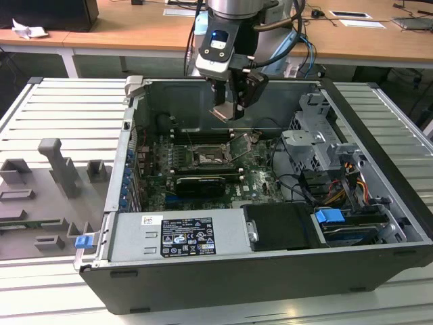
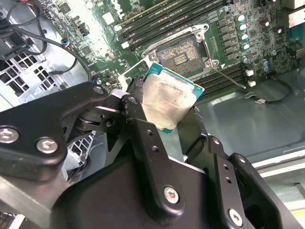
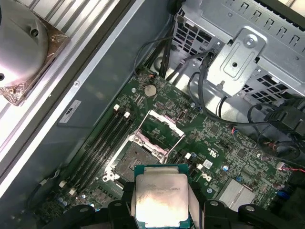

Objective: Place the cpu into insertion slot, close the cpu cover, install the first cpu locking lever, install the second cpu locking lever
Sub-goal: 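Place the cpu into insertion slot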

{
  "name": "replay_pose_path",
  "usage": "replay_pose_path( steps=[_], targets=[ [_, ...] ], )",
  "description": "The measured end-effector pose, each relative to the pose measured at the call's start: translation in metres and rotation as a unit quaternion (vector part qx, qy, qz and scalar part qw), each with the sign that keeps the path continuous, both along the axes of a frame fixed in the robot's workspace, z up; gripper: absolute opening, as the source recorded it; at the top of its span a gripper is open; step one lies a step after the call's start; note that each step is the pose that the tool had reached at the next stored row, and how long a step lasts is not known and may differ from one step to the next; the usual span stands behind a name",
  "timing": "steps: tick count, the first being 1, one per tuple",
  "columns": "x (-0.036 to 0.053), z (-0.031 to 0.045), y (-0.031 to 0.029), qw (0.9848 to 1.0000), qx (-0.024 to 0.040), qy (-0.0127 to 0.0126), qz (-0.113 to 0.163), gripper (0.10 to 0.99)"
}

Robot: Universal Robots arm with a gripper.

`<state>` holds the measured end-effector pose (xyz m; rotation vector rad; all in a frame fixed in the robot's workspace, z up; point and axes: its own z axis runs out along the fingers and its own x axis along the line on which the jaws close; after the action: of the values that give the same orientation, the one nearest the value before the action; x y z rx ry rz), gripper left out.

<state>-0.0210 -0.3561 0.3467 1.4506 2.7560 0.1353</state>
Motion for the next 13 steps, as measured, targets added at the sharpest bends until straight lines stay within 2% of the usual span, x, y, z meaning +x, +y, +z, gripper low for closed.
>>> replay_pose_path(
  steps=[13],
  targets=[
    [0.0000,-0.0002,0.0000,0.9997,0.0000,0.0000,-0.024,0.529]
  ],
)
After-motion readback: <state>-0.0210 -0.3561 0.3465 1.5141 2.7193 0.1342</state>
